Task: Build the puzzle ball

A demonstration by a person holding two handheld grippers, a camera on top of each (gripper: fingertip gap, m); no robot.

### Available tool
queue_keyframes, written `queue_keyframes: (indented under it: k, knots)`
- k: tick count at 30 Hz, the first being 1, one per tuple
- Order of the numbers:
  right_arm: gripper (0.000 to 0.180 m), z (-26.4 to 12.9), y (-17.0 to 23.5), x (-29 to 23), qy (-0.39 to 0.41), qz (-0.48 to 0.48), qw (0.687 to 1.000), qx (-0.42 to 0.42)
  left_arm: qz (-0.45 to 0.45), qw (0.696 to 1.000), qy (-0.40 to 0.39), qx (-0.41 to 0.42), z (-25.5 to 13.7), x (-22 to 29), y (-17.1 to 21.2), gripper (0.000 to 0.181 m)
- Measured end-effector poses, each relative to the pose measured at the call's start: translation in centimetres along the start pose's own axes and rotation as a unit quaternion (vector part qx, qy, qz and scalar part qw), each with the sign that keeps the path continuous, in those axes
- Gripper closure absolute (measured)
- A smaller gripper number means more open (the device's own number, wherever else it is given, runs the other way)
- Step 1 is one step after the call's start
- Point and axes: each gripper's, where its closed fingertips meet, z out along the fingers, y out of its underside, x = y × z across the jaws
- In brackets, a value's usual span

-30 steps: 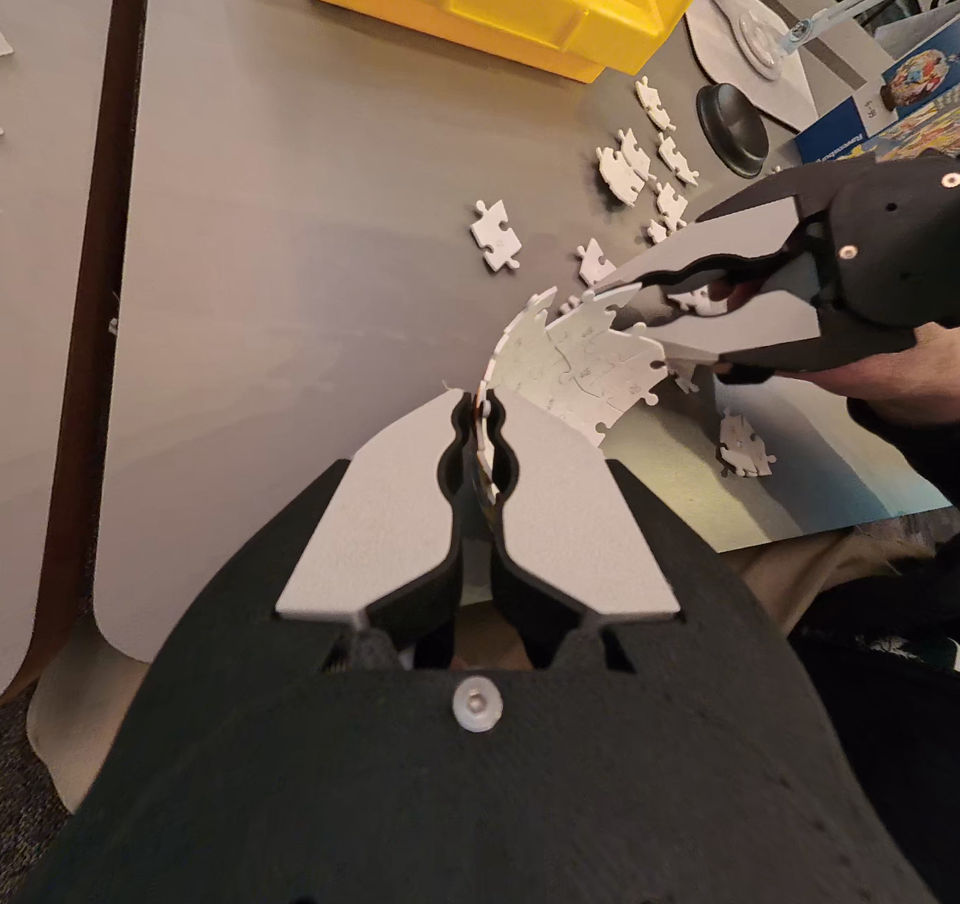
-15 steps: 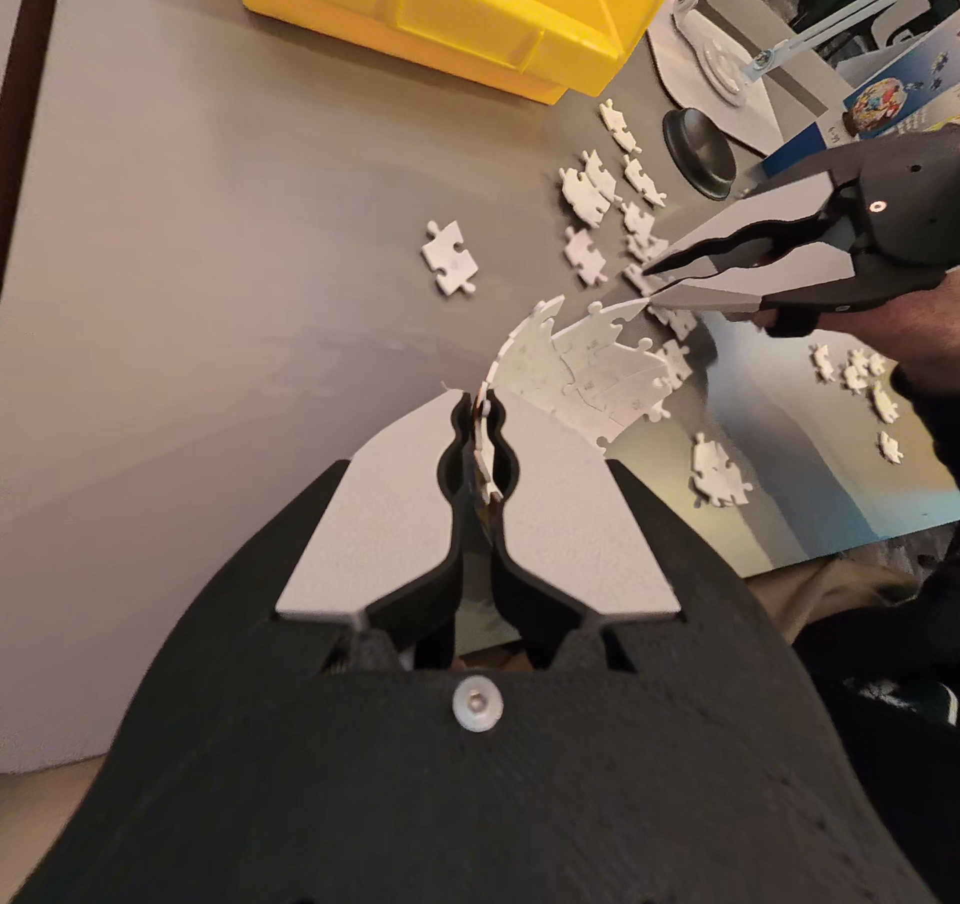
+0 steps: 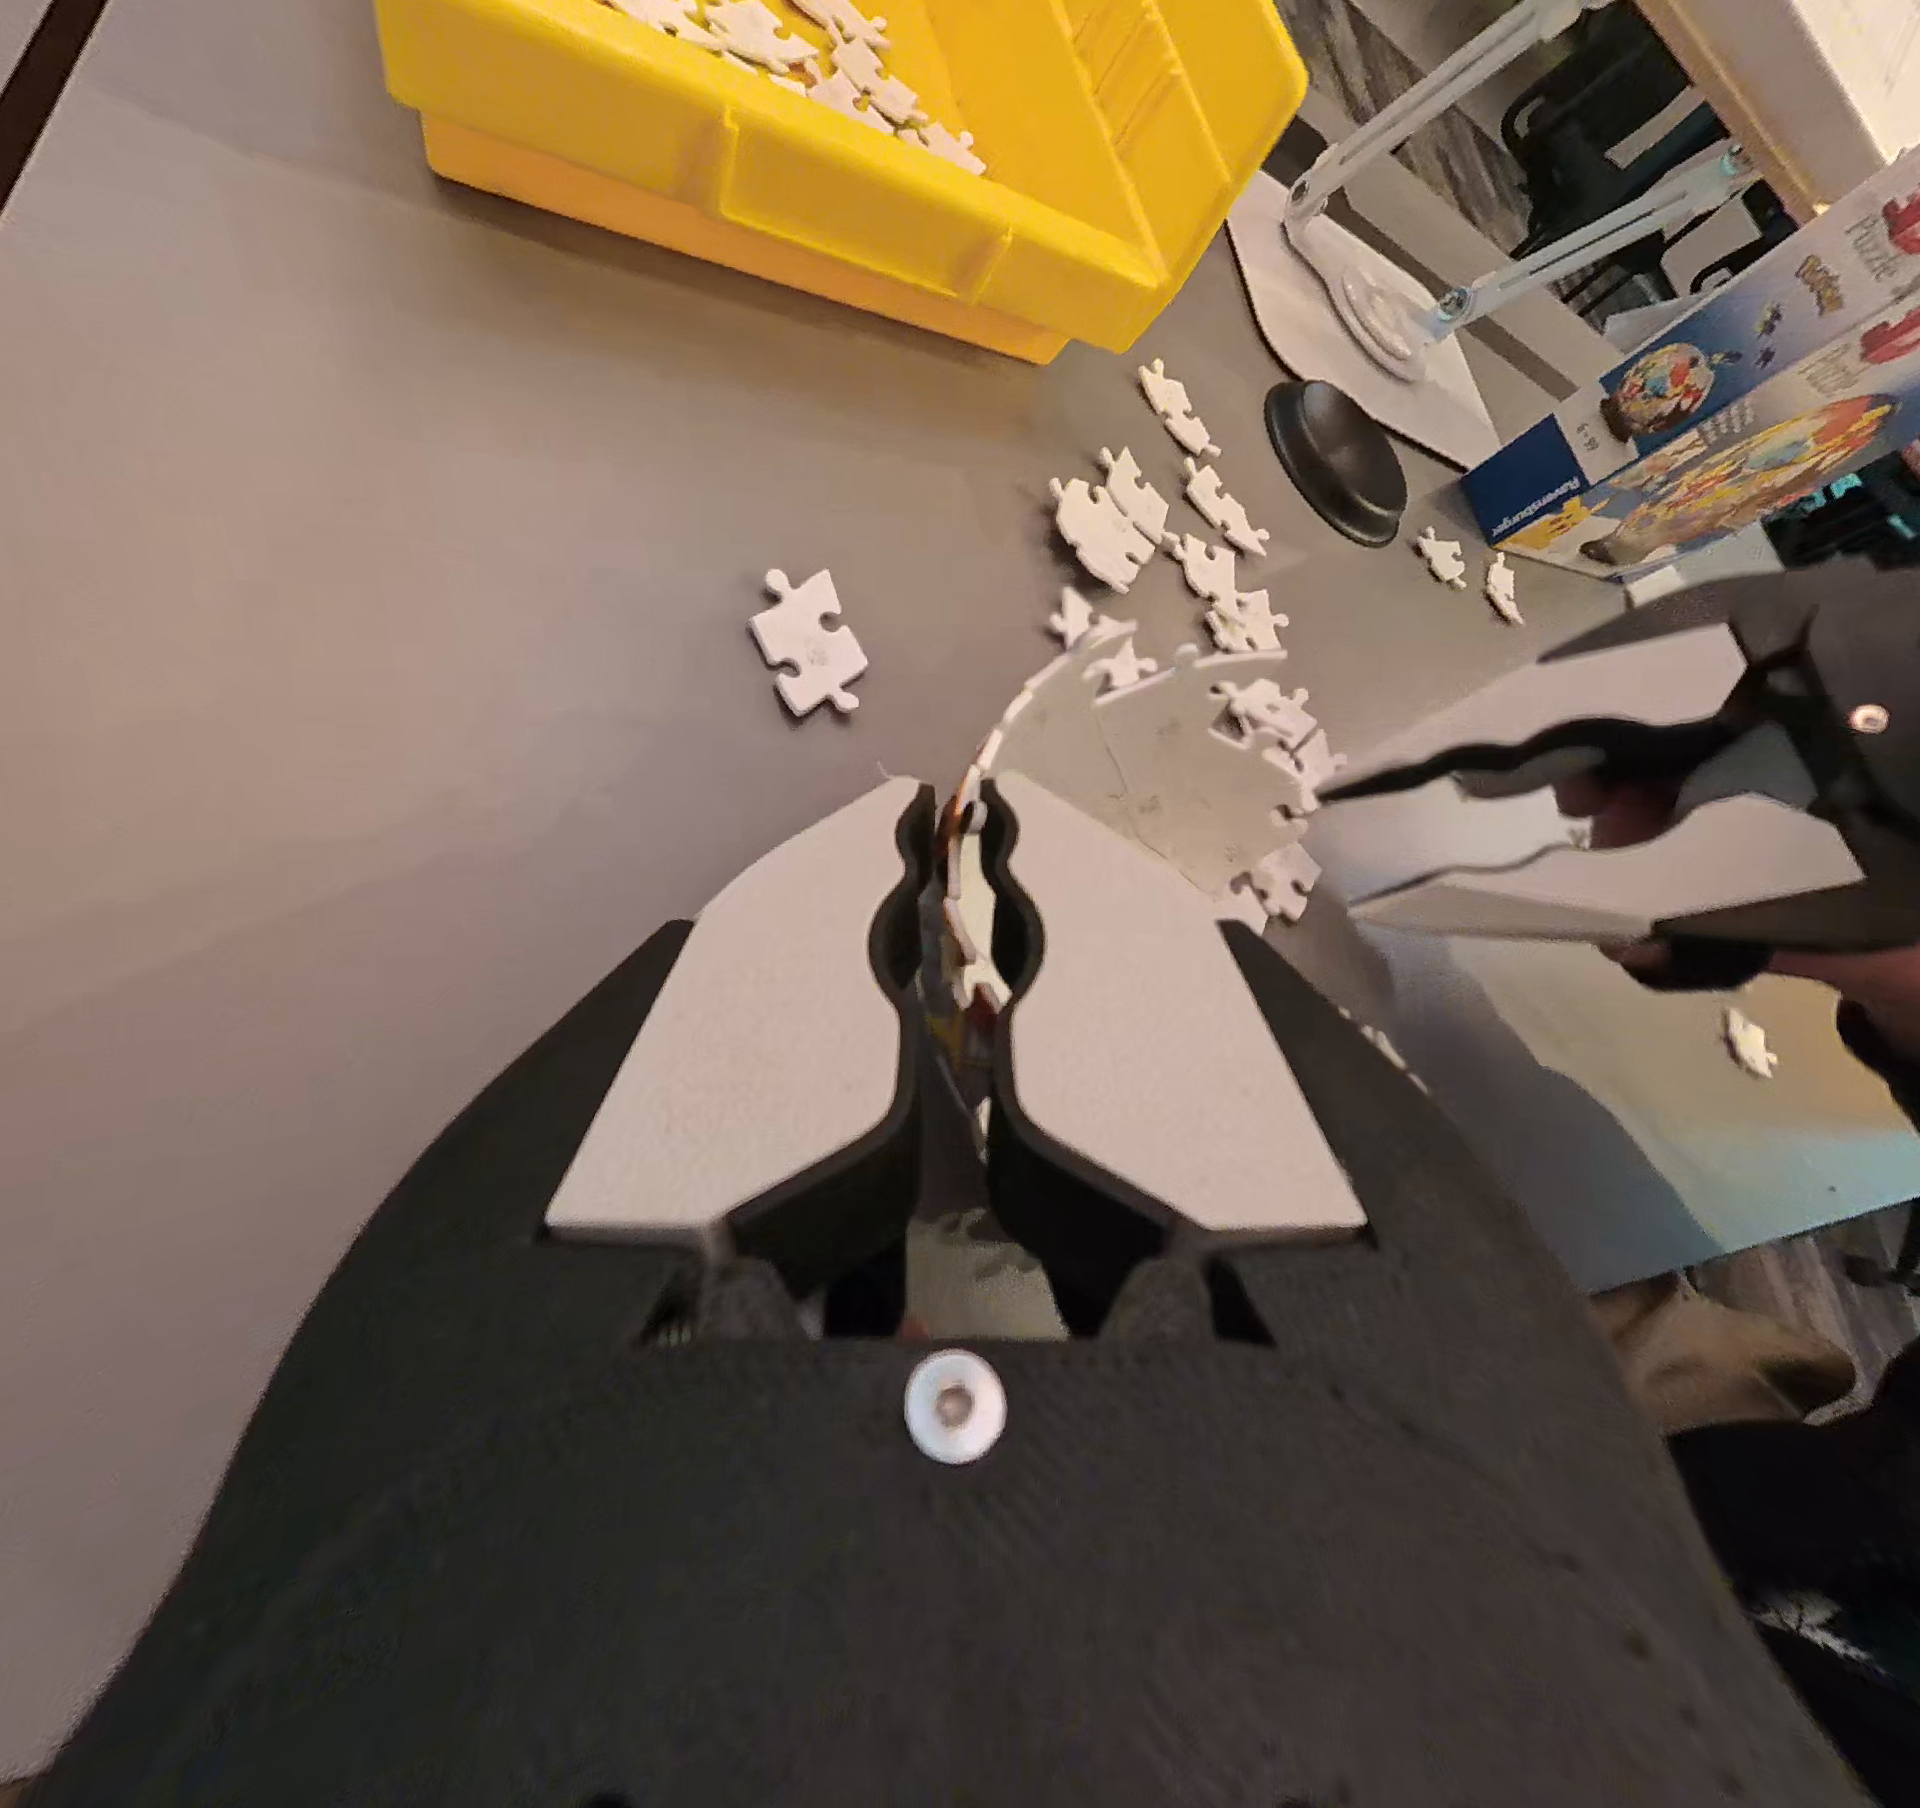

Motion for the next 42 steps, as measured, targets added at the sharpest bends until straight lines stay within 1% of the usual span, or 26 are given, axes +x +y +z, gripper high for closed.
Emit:
queue_keyframes:
  k: [2,5,11,16,19,21,22,24,26,31,34,37,40,42]
  knots:
    - [0.148,0.7,0.0,-0.8,-0.008,-0.005,1.0,-0.004,-0.003,1.0,-0.002,0.001,0.0,-0.2,-0.1,0.172]
    - [0.147,1.7,1.4,-0.7,0.004,-0.027,0.999,-0.039,-0.011,1.0,-0.007,0.009,-0.4,-0.7,-0.2,0.172]
    - [0.149,0.8,2.4,0.6,0.018,-0.02,0.998,-0.049,-0.043,0.999,0.001,0.023,-1.7,-1.2,-0.3,0.168]
    - [0.148,0.6,1.3,0.1,0.013,-0.024,0.999,-0.029,-0.036,0.999,0.005,0.011,-2.1,-0.6,-0.2,0.163]
    - [0.145,1.4,1.1,-0.9,0.006,-0.016,0.999,-0.033,-0.033,0.999,0.004,0.004,-2.3,-0.5,0.1,0.16]
    - [0.145,2.1,0.8,-1.5,0.002,0.006,1.0,-0.029,-0.038,0.999,0.011,-0.005,-2.3,-0.2,0.1,0.155]
    - [0.144,2.5,0.6,-1.7,0.007,0.017,0.999,-0.027,-0.038,0.999,0.012,-0.005,-2.3,-0.2,0.0,0.154]
    - [0.148,3.2,0.2,-1.1,0.041,0.032,0.998,-0.024,-0.033,0.999,0.008,-0.01,-2.4,-0.3,0.0,0.151]
    - [0.148,3.4,-0.1,-0.7,0.06,0.021,0.998,-0.028,-0.03,0.999,0.005,-0.009,-2.6,-0.6,-0.3,0.15]
    - [0.149,3.6,-0.3,-0.5,0.032,-0.001,0.999,-0.023,-0.026,0.999,0.015,-0.014,-3.0,-0.7,-0.8,0.148]
    - [0.149,3.4,-0.1,-0.6,0.02,-0.023,0.999,-0.024,-0.003,1.0,0.012,-0.017,-3.3,-0.9,-1.6,0.146]
    - [0.148,3.4,-0.1,-0.4,0.014,-0.014,1.0,-0.02,0.062,0.997,0.01,-0.041,-3.2,-0.5,-2.4,0.146]
    - [0.148,3.5,-0.2,0.0,0.017,-0.013,1.0,-0.024,0.152,0.983,-0.001,-0.102,-2.7,-0.2,-2.8,0.139]
    - [0.148,3.6,-0.4,0.3,0.02,-0.011,0.999,-0.025,0.181,0.974,0.027,-0.135,-2.2,0.7,-3.3,0.137]
